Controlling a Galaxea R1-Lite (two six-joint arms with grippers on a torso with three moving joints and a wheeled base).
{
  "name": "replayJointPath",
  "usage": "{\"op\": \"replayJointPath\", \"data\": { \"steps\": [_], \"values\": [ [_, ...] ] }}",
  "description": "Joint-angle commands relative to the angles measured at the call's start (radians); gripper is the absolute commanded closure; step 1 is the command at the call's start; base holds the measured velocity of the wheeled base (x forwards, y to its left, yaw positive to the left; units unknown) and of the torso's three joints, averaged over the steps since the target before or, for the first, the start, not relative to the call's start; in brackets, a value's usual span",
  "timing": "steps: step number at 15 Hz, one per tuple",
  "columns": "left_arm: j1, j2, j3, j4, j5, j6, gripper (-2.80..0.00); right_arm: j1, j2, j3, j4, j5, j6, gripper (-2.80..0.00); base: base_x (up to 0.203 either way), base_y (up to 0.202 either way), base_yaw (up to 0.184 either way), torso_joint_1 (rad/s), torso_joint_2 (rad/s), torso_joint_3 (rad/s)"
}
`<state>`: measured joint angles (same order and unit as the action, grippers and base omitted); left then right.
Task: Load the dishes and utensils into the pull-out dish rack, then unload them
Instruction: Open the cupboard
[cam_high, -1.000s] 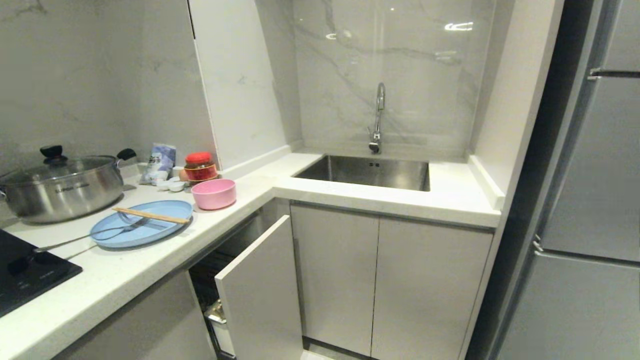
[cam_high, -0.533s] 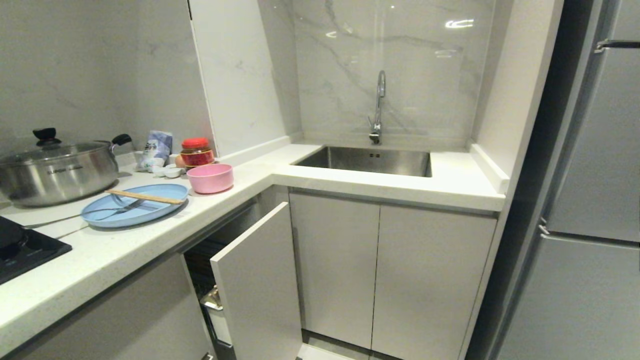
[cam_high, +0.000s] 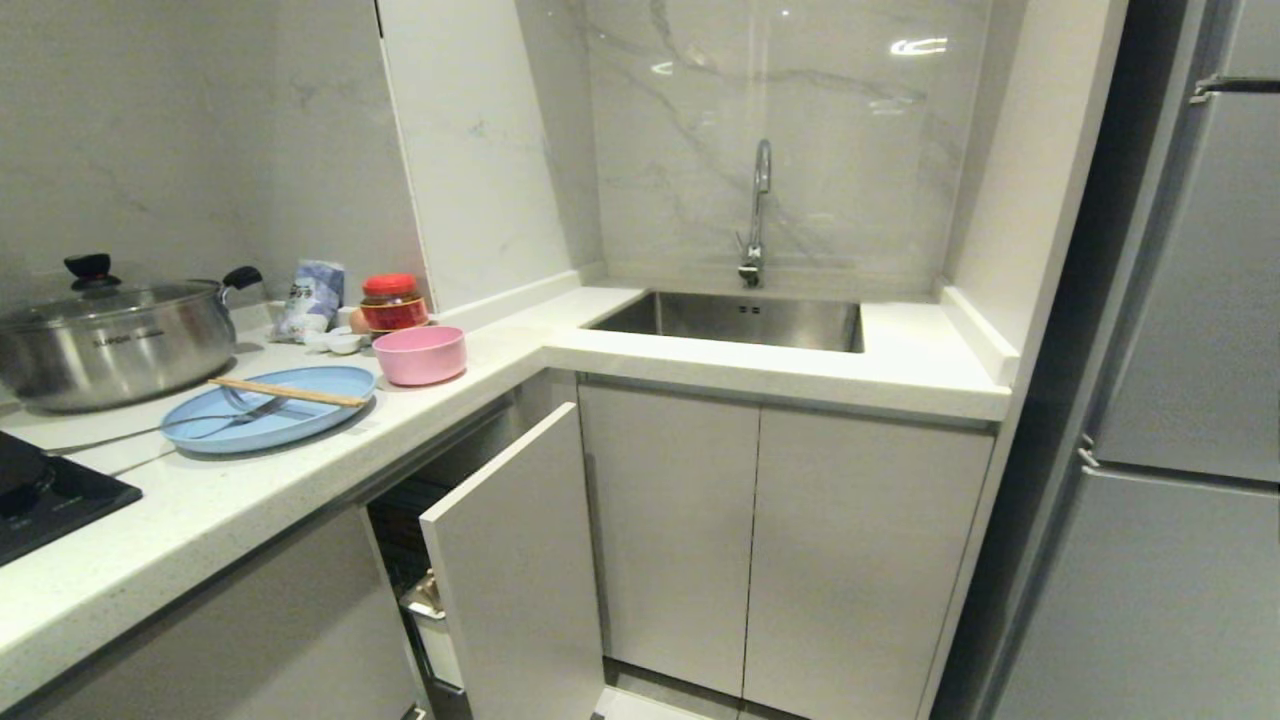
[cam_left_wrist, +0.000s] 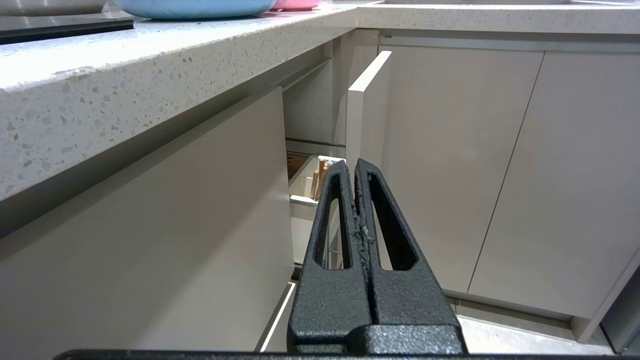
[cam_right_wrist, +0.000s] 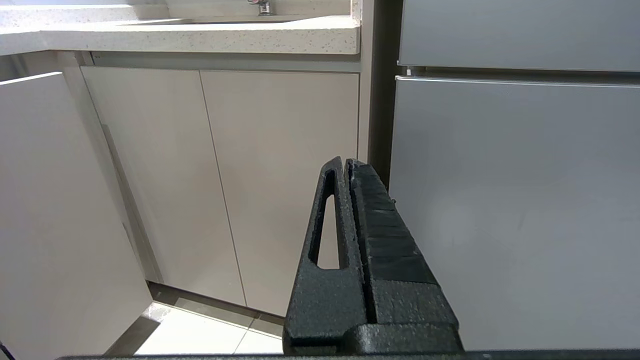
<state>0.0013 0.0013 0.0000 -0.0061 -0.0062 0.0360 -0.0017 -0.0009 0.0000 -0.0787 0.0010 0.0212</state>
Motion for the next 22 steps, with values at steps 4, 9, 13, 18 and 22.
{"op": "replayJointPath", "data": {
  "steps": [4, 9, 13, 18, 22],
  "values": [
    [0.000, 0.000, 0.005, 0.000, 0.001, 0.000, 0.00, 0.000, -0.001, 0.026, -0.001, 0.001, 0.000, 0.00, 0.000, 0.000, 0.000, 0.000, 0.00, 0.000],
    [0.000, 0.000, 0.005, 0.000, 0.000, 0.000, 0.00, 0.000, -0.001, 0.026, 0.000, 0.001, 0.000, 0.00, 0.000, 0.000, 0.000, 0.000, 0.00, 0.000],
    [0.000, 0.000, 0.005, 0.000, -0.001, 0.005, 0.00, 0.000, -0.001, 0.026, -0.001, 0.001, 0.000, 0.00, 0.000, 0.000, 0.000, 0.000, 0.00, 0.000],
    [0.000, 0.000, -0.020, 0.000, -0.006, 0.005, 0.00, 0.000, -0.001, 0.026, -0.001, 0.001, 0.000, 0.00, 0.000, 0.000, 0.000, 0.000, 0.00, 0.000],
    [0.000, 0.000, -0.184, 0.016, -0.007, 0.010, 0.00, 0.000, -0.001, 0.026, -0.001, 0.001, 0.000, 0.00, 0.000, 0.000, 0.000, 0.000, 0.00, 0.000]
  ]
}}
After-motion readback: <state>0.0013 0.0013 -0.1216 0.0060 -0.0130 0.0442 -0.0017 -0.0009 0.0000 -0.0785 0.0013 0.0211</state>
